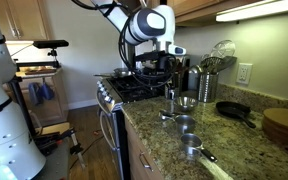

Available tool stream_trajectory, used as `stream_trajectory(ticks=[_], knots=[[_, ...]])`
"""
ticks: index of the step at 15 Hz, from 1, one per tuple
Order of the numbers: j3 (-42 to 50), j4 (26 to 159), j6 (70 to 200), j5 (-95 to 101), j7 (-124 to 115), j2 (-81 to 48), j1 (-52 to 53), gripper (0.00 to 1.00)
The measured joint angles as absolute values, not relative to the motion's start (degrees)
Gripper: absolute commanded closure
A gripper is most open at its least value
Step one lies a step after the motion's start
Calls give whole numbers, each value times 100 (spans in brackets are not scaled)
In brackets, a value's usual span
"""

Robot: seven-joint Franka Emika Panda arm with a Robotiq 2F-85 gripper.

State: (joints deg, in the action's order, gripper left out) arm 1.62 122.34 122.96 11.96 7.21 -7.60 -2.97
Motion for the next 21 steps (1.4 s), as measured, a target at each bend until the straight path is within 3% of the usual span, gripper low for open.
stream_trajectory(ticks=[21], knots=[[-128,10649,12621,550,559,-2860,-5,0]])
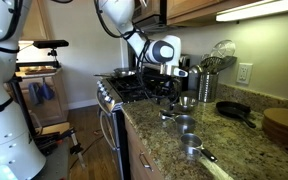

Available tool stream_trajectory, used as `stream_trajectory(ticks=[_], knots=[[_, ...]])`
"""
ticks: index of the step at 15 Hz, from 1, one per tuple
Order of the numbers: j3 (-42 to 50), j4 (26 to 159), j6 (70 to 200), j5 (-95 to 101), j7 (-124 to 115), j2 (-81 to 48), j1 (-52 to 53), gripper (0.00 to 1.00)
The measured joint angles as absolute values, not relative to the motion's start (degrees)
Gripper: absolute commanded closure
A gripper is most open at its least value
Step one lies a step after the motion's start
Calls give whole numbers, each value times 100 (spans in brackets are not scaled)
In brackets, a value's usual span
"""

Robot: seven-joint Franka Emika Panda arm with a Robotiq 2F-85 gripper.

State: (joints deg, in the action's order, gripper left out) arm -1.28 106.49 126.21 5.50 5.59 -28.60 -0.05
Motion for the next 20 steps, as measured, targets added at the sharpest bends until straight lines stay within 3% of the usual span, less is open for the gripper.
stream_trajectory(ticks=[19,20], knots=[[-11,10646,12621,558,559,-3102,-12,0],[-2,10647,12621,558,559,-3105,-13,9]])
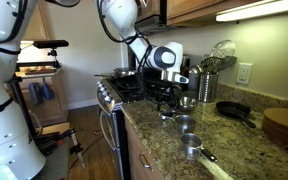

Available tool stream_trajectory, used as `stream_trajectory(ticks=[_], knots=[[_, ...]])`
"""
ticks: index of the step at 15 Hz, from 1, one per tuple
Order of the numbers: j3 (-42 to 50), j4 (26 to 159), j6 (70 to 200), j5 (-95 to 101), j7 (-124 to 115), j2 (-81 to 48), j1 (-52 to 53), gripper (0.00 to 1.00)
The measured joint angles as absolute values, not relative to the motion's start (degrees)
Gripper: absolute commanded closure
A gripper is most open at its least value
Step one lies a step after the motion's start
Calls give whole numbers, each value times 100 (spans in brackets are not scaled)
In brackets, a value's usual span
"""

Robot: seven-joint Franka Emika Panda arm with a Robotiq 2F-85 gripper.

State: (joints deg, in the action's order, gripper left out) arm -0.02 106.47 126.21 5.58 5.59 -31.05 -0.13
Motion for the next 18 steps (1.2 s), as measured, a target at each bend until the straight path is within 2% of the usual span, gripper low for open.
stream_trajectory(ticks=[2,6,18], knots=[[20,10648,12621,558,559,-3111,-13,33],[66,10647,12621,558,559,-3145,-15,59],[206,10613,12649,566,561,-2961,-74,61]])
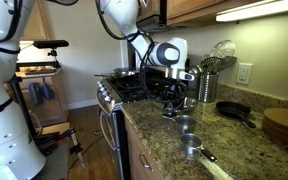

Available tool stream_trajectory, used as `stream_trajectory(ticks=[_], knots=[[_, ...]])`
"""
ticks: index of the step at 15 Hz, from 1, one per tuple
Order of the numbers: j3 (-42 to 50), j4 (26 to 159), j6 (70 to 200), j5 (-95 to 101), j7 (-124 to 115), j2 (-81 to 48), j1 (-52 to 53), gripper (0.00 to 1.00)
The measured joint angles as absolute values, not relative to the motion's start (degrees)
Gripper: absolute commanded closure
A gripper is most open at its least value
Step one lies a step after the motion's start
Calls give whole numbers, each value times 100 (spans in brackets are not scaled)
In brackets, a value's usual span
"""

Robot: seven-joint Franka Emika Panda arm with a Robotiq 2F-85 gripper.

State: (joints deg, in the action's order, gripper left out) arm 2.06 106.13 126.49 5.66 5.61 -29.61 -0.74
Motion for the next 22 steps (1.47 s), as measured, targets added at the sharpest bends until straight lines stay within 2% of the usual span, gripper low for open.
stream_trajectory(ticks=[7,22], knots=[[293,10650,12649,565,567,-2578,-302,61],[1138,11132,12645,1201,-378,-2286,-477,61]])
